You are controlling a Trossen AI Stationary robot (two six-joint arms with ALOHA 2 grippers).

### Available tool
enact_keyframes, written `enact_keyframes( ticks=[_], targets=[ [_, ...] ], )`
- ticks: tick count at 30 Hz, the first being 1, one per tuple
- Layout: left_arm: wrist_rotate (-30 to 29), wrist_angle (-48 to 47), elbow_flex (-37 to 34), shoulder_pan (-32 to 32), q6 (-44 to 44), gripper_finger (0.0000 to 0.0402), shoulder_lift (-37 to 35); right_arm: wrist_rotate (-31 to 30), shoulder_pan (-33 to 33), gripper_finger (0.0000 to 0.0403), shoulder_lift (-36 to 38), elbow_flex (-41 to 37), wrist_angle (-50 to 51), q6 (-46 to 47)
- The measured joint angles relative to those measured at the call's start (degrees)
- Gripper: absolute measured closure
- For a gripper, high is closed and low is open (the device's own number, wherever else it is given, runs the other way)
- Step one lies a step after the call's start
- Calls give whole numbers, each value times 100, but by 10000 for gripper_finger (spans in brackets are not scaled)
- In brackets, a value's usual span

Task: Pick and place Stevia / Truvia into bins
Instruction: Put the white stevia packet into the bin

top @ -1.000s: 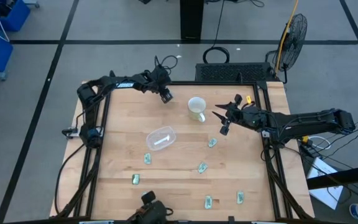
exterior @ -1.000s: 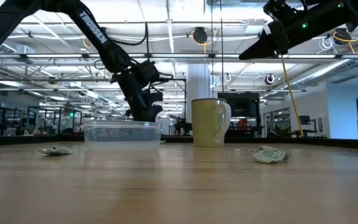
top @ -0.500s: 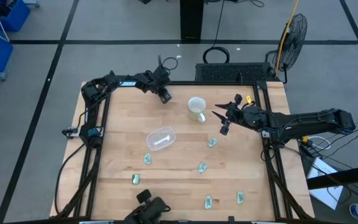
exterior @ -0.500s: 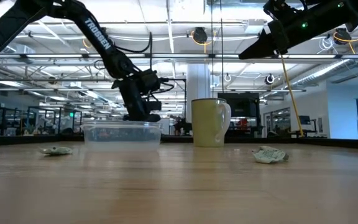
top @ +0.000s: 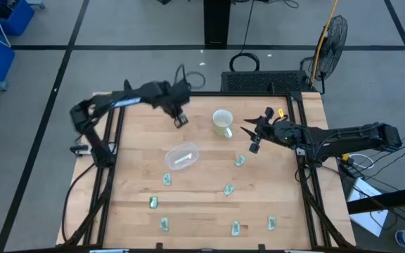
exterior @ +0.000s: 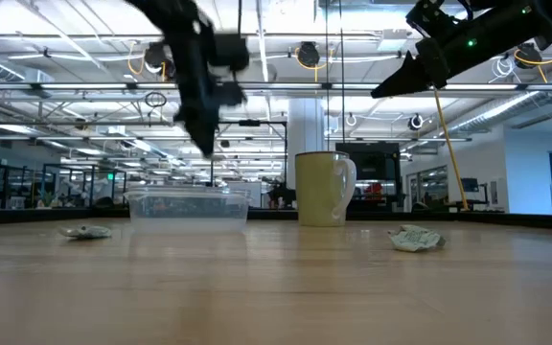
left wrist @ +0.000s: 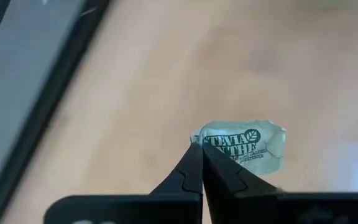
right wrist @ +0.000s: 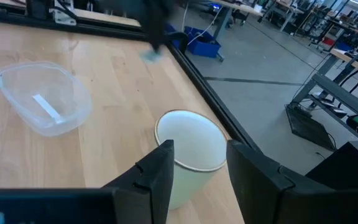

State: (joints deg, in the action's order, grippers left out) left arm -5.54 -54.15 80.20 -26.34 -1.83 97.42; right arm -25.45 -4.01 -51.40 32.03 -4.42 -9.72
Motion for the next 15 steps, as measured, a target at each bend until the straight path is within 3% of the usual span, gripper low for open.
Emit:
enact_keyframes(
  ticks=[5,9,11,15],
  targets=[
    [-72,-229,-542,1488,-967,399,-722,2,0,261,0,0,82,64],
    [-763,217,-1147,2568,-1890,399,-833,4,0,261,0,0,102,232],
    [-1073,664,-1483,2902,-2124,397,-787,11,0,261,0,0,97,291],
    [-1139,1860,-2137,3262,-2387,399,-715,15,0,261,0,0,97,299]
  ],
)
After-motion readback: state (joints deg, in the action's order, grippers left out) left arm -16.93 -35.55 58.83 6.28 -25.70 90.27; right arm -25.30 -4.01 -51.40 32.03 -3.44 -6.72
